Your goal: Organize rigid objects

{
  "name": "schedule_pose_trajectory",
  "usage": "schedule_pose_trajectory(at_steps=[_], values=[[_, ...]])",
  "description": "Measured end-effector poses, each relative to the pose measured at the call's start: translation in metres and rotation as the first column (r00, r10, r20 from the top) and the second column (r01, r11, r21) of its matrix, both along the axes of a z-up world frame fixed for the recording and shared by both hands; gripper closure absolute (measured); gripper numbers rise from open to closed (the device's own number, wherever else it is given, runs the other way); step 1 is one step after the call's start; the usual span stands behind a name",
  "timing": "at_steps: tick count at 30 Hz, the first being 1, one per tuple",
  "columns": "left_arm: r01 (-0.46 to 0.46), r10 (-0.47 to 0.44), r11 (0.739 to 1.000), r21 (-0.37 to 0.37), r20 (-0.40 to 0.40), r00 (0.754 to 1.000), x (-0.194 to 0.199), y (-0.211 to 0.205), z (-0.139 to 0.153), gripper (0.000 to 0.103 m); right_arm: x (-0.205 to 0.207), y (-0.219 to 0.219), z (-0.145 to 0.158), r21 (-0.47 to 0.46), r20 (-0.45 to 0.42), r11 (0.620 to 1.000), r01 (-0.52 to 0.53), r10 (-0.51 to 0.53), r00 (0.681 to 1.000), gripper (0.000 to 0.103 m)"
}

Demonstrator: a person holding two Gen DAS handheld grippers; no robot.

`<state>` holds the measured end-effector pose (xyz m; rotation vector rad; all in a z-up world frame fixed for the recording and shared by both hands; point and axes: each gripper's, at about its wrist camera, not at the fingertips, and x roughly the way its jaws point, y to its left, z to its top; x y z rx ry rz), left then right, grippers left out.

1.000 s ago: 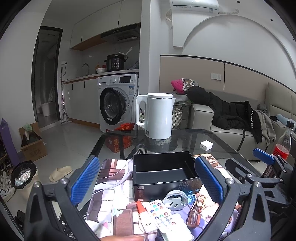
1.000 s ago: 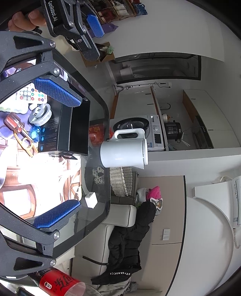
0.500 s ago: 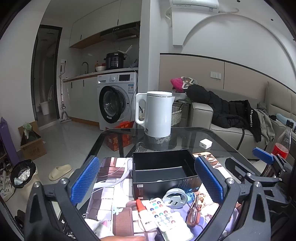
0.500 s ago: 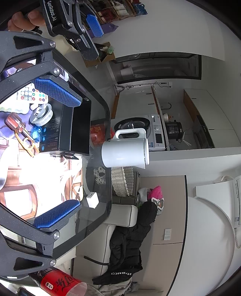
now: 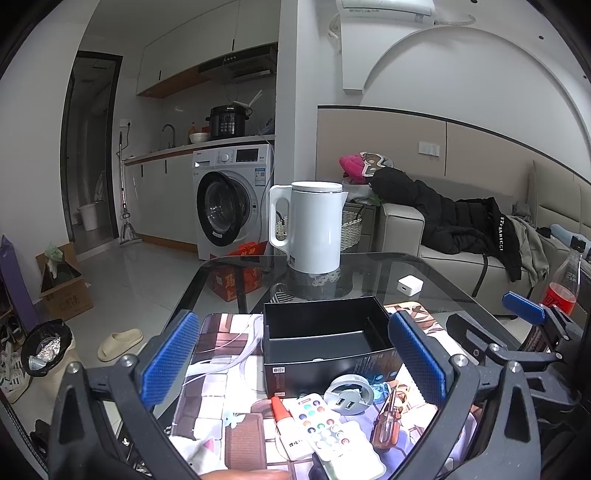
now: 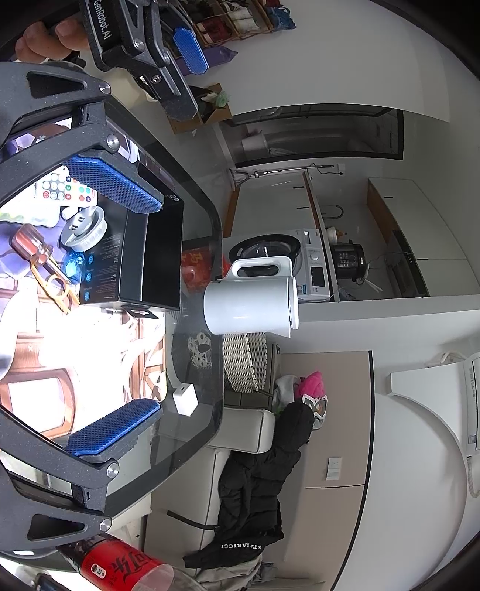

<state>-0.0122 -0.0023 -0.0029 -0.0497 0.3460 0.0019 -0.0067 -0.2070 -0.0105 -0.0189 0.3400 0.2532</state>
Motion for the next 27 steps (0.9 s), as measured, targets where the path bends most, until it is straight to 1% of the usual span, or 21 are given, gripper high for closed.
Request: schedule_pose_trajectory(at_steps=[8, 14, 17, 19, 21, 23, 24, 26, 27], values=[[-0.009, 0.009, 1.0, -0.001, -0.001, 1.0, 0.0, 0.0, -0.001, 0.0, 0.0, 0.0, 0.0, -0.002, -0.005, 1.0, -0.001, 0.001, 1.0, 0.001], [-0.004, 0.003, 1.0, -0.016, -0.005, 1.0, 0.001, 0.001, -0.003, 0.0, 0.003, -0.001, -0.002, -0.001, -0.004, 1.0, 0.008, -0.008, 1.0, 0.001], [0.004, -0.004, 0.999, -0.048, -0.006, 1.0, 0.0, 0.005, -0.002, 0.0, 0.003, -0.002, 0.001, 0.009, -0.002, 1.0, 0.008, -0.008, 1.0, 0.001], [-0.013, 0.012, 0.999, -0.038, -0.017, 1.0, 0.003, 0.005, 0.0, 0.0, 0.003, -0.004, 0.004, 0.012, 0.003, 1.0, 0.016, -0.016, 1.0, 0.001], [-0.019, 0.017, 1.0, -0.019, -0.059, 0.998, 0.01, 0.004, -0.001, 0.0, 0.006, -0.006, 0.007, 0.019, 0.001, 1.0, 0.025, -0.025, 1.0, 0.001], [-0.025, 0.022, 0.999, -0.022, -0.145, 0.989, 0.023, 0.005, -0.009, 0.0, 0.012, -0.005, 0.01, 0.015, -0.024, 1.0, 0.007, -0.007, 1.0, 0.001], [-0.022, 0.016, 0.999, -0.031, -0.196, 0.981, 0.029, 0.006, -0.015, 0.0, 0.017, -0.005, 0.01, 0.007, -0.053, 1.0, 0.0, 0.001, 0.999, 0.001], [-0.021, 0.01, 0.999, -0.031, -0.313, 0.95, 0.045, 0.006, -0.03, 0.001, 0.03, -0.001, 0.004, -0.028, -0.131, 0.999, -0.03, 0.027, 0.991, 0.001], [-0.021, 0.008, 0.999, -0.029, -0.364, 0.931, 0.051, 0.005, -0.039, 0.002, 0.039, 0.0, -0.003, -0.042, -0.188, 0.998, -0.048, 0.039, 0.981, 0.001]])
